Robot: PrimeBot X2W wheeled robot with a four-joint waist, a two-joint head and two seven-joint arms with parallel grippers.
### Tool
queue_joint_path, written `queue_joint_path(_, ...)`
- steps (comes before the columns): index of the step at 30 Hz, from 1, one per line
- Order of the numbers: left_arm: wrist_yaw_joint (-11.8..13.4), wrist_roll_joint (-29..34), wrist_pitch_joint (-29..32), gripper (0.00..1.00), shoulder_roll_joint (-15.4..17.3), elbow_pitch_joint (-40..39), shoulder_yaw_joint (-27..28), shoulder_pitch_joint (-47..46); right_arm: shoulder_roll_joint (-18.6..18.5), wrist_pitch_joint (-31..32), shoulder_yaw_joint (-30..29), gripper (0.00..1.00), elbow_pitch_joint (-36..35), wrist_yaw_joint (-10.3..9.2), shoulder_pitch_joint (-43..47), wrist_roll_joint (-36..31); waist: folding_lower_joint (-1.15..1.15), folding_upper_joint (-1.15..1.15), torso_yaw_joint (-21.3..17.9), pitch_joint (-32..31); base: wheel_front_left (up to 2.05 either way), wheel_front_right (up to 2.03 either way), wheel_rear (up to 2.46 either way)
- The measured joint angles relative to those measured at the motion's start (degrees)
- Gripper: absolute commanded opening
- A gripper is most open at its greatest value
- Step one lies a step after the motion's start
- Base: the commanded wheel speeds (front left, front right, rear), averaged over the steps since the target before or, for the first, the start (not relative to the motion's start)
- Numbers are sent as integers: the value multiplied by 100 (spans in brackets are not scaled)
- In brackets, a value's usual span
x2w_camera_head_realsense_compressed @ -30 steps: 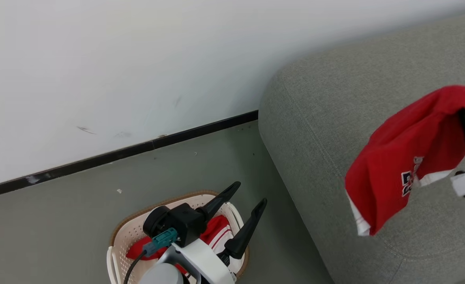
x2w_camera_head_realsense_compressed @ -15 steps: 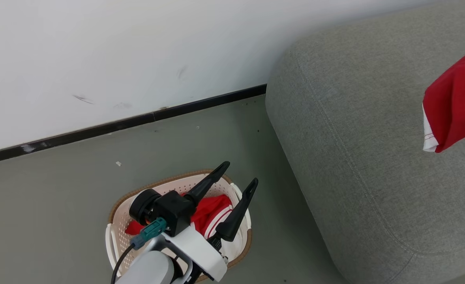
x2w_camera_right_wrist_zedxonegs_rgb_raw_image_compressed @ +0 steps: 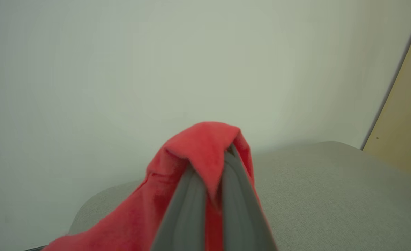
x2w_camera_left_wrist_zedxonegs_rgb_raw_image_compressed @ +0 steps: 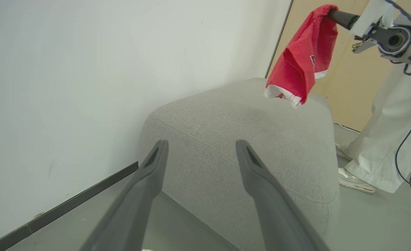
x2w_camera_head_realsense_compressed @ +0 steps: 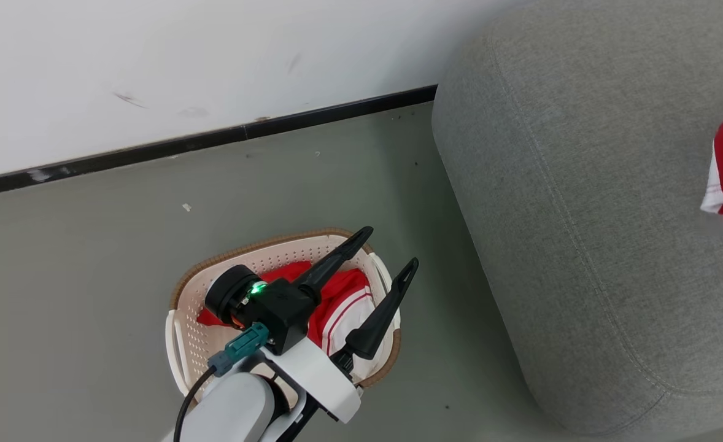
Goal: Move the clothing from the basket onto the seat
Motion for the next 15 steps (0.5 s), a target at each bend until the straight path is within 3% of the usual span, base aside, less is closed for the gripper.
queue_joint_path(5,0,41,89,100,31,-113,-20,-126,149,-1,-27,0,281,0,-109,-44,0,0,55,201,0,0,0)
queue_joint_path(15,-1,171,167,100,13,-265,-91,-340,845,-1,5,0,771,0,157,2,0,0,144,546,0,0,0)
